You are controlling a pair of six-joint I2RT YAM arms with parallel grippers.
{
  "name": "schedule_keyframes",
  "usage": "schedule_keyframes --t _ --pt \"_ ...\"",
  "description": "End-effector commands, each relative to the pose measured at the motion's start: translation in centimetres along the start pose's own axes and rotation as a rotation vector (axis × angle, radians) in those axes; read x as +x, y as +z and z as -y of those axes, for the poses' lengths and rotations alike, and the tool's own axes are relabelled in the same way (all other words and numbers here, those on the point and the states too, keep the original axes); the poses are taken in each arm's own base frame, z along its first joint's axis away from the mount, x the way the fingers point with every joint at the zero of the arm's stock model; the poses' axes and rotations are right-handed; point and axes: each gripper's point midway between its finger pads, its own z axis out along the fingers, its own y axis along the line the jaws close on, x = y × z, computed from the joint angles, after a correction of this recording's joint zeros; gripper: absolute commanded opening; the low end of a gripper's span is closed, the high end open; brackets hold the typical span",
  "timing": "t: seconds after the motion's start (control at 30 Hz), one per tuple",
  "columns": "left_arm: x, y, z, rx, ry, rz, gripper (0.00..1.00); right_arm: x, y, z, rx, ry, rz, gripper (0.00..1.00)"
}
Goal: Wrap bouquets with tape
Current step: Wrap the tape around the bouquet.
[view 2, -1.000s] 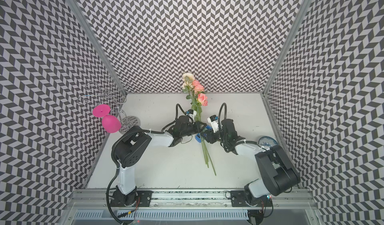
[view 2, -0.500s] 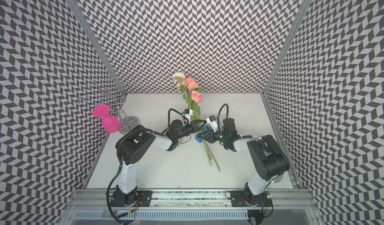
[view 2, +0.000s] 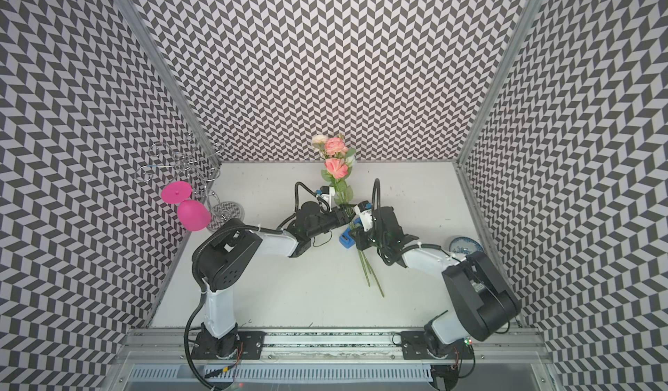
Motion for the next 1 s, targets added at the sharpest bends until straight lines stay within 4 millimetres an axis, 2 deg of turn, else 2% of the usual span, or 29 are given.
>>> schedule_keyframes --t 0.0,0.03,0.13,0.2,0.23,0.33,0.37,0.43,0.5,0.63,0.73,0.83,0.97 --pt "1.0 0.9 -0.5 -0.112 0.060 -0.051 0.59 -3.0 -0.3 0.7 0.137 -0.084 0.078 0.00" --pt "1.2 1.2 -0.7 -0.137 0.072 -0.061 0.52 -3.0 -0.2 0.7 0.160 -0.093 0.072 0.00" --pt "1.5 1.7 -1.2 -0.189 0.094 -0.083 0.18 -3.1 0.0 0.2 0.183 -0.119 0.070 0.00" --pt "1.3 1.7 -1.3 -0.198 0.094 -0.079 0.03 -3.0 0.1 -0.2 0.173 -0.126 0.068 0.00" --pt "1.3 1.7 -1.2 -0.193 0.092 -0.078 0.00 -2.8 0.2 -0.4 0.162 -0.129 0.063 0.00" --pt "1.1 1.7 -0.8 -0.169 0.082 -0.074 0.00 -2.3 0.3 -0.7 0.125 -0.129 0.061 0.06" --pt "1.0 1.6 -0.5 -0.148 0.078 -0.068 0.00 -2.2 0.3 -0.8 0.095 -0.120 0.062 0.12" --pt "0.6 1.2 0.3 -0.084 0.054 -0.049 0.00 -2.3 -0.4 -1.2 -0.008 -0.079 0.086 0.33" --pt "0.1 0.9 1.0 -0.027 0.040 -0.030 0.00 -2.6 -1.3 -1.5 -0.110 -0.048 0.110 0.42" --pt "-0.7 0.1 3.0 0.131 0.025 0.001 0.00 -3.0 -2.9 -2.1 -0.316 0.002 0.140 0.45" --pt "-0.6 -0.4 3.8 0.223 0.017 0.007 0.00 -2.3 -2.7 -2.0 -0.413 0.039 0.109 0.44" --pt "-0.9 -1.4 4.1 0.284 -0.004 0.039 0.00 -1.4 -2.2 -1.6 -0.437 0.077 0.086 0.42" --pt "-1.1 -1.9 4.9 0.349 0.000 0.044 0.00 -1.1 -2.1 -1.4 -0.471 0.120 0.093 0.37"
